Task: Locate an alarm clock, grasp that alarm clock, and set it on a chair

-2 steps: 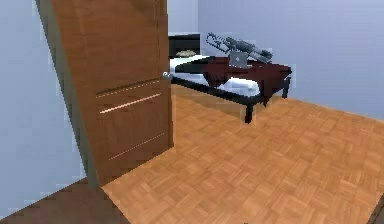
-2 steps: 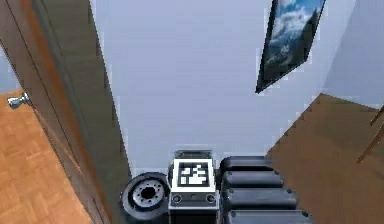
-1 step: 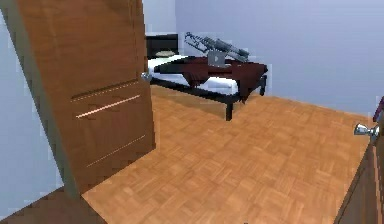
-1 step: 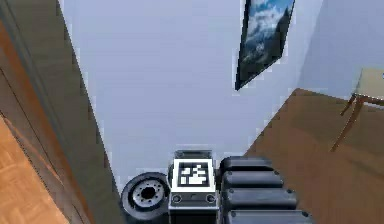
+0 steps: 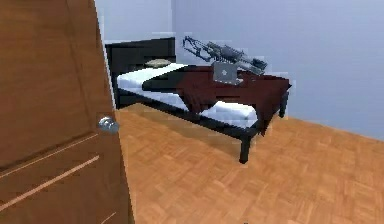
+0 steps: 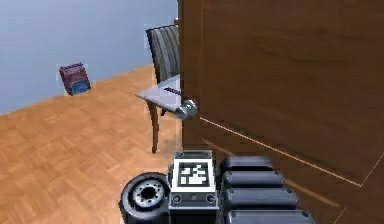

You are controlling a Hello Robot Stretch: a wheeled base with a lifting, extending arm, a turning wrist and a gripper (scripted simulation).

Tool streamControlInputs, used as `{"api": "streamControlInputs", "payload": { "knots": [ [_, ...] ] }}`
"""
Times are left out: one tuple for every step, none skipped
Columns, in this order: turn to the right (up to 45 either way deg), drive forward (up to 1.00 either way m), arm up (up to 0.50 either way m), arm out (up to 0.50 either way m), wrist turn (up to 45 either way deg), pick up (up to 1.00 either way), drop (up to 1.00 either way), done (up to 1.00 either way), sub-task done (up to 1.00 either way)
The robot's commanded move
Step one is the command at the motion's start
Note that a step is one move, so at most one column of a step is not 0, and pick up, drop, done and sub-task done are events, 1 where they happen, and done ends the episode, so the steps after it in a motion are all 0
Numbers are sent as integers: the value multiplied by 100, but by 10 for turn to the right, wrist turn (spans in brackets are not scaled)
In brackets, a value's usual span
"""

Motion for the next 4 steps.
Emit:
{"api": "streamControlInputs", "payload": {
  "knots": [
    [30,0,0,0,0,0,0,0,0],
    [240,0,0,0,0,0,0,0,0],
    [0,90,0,0,0,0,0,0,0],
    [-450,0,0,0,0,0,0,0,0]
  ]
}}
